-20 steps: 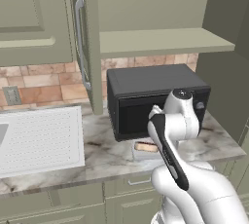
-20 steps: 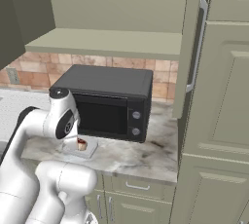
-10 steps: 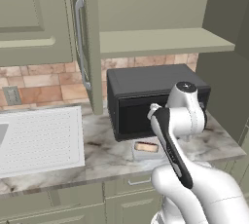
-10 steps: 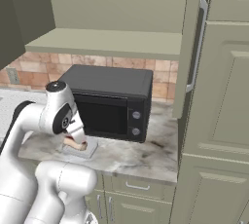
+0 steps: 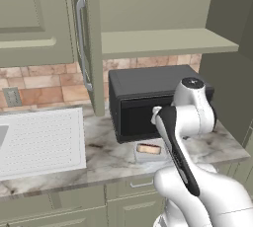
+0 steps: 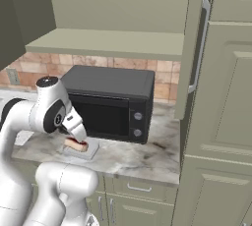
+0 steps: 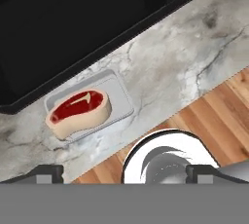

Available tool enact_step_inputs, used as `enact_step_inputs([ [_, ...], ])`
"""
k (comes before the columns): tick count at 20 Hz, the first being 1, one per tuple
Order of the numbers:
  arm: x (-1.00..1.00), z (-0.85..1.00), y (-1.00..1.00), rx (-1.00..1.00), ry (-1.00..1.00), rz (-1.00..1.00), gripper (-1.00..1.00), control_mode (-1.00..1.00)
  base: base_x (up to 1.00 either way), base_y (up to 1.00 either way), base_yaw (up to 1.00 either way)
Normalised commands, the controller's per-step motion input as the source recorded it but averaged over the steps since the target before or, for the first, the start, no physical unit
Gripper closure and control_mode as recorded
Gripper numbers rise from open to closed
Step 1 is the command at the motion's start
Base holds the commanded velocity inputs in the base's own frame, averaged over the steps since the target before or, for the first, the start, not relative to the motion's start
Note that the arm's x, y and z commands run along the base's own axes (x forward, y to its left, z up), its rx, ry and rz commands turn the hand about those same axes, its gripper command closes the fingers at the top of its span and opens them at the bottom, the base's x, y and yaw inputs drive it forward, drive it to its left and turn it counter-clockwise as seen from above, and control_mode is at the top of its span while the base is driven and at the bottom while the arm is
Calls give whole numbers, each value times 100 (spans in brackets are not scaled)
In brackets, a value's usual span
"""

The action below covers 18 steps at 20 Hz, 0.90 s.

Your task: Retrieve the tupperware from the cabinet, then place the raw meat into the tupperware to avoid contamination.

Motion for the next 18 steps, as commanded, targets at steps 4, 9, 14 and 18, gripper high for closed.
enact_step_inputs([
  [4,-37,2,0,-3,-10,7,-100,-100,0,0,0],
  [9,-27,0,0,0,-7,4,-100,-100,0,0,0],
  [14,-25,0,0,-2,-6,1,-100,-100,0,0,0],
  [18,-11,0,0,-1,0,0,-100,-100,0,0,0],
])
